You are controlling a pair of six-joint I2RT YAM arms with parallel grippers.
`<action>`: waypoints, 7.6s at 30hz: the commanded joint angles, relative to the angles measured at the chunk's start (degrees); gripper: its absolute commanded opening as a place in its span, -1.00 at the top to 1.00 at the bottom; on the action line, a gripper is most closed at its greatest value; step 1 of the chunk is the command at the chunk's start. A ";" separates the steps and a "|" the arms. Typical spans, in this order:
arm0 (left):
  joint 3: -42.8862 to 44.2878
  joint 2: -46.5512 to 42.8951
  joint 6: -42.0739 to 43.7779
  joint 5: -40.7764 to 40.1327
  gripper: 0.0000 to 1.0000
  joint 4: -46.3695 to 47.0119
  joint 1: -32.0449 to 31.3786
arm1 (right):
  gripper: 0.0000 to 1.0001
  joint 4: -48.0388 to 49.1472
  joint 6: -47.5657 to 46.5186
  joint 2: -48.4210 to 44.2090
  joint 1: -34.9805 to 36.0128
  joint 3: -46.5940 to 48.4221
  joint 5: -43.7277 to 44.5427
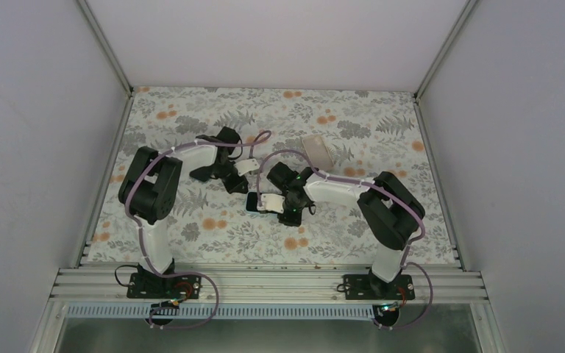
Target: Take the phone out of the phone case
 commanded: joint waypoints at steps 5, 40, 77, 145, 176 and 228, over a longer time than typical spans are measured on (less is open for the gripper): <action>-4.77 -2.66 -1.19 2.52 0.95 0.60 -3.17 | 0.92 2.46 -0.09 3.62 -4.61 2.38 2.92; -1.46 2.26 0.18 5.47 0.95 6.71 -15.99 | 0.92 -7.18 -4.28 18.46 -21.46 19.12 -0.35; -5.98 -2.05 0.91 -4.28 0.95 9.82 -23.80 | 0.92 -16.47 -3.68 27.42 -15.18 33.35 -6.76; -6.84 -28.88 -3.10 2.30 -1.00 6.85 12.21 | -1.00 2.35 -12.62 2.22 -4.83 9.71 11.29; -8.37 -26.97 -1.86 5.20 -1.00 6.45 12.17 | -0.99 -13.08 -19.48 13.92 -10.58 25.57 -0.92; 12.46 -0.98 -4.38 28.29 -0.96 -13.15 9.59 | -0.39 4.49 -6.73 1.55 -6.94 18.64 5.43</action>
